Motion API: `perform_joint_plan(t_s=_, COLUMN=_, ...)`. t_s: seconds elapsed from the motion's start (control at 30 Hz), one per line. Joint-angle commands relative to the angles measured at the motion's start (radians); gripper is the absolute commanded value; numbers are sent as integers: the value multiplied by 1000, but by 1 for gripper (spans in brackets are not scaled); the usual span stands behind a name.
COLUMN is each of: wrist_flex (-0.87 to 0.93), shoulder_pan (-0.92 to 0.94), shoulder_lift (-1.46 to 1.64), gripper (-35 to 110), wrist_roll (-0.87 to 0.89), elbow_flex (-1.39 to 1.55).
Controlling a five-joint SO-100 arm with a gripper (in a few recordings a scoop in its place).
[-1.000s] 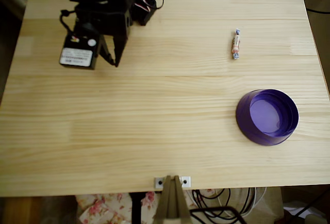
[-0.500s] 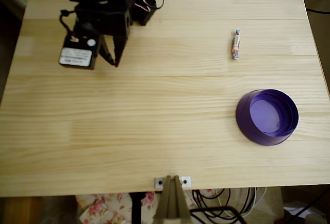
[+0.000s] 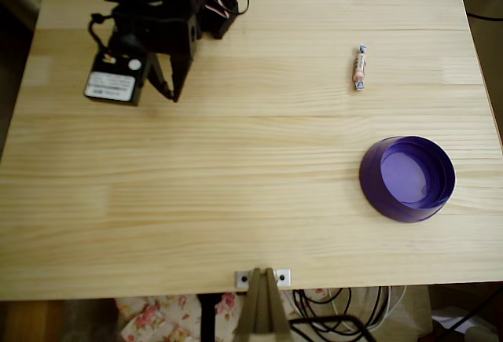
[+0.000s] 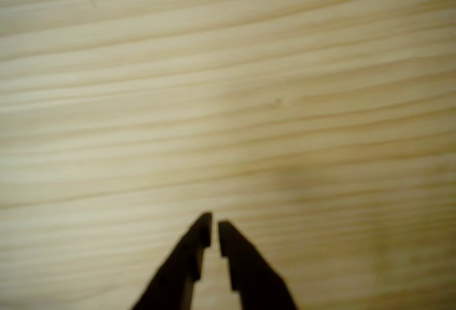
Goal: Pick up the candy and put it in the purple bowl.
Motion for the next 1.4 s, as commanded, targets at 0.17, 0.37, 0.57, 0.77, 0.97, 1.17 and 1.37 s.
perform_joint_plan(t_s=0.17, wrist_flex=38, shoulder_pan=12, shoulder_lift=31, gripper=-1, wrist_roll=-28, elbow_flex=-114)
perform_joint_plan(t_s=0.37, wrist_flex=120, shoulder_pan=-43, shoulder_lift=26, gripper=-1, wrist_roll=-12, elbow_flex=-353)
perform_joint_plan(t_s=0.57, wrist_flex=129, shoulder_pan=-48, shoulder_lift=-110, gripper=-1, wrist_roll=-5, elbow_flex=-552)
perform_joint_plan(t_s=0.77, wrist_flex=278, shoulder_pan=-166, shoulder_lift=-407, gripper=-1, wrist_roll=161, elbow_flex=-905)
perform_joint_plan(t_s=0.97, wrist_flex=334, shoulder_pan=-393, shoulder_lift=-523, gripper=-1, wrist_roll=373, elbow_flex=-1009)
perform_joint_plan(t_s=1.17, wrist_flex=322, shoulder_pan=-483, shoulder_lift=-604, gripper=-1, wrist_roll=486, elbow_flex=-991)
perform_joint_plan(t_s=1.37, wrist_flex=291, shoulder_pan=-575, shoulder_lift=-630, gripper=-1, wrist_roll=511, elbow_flex=-980)
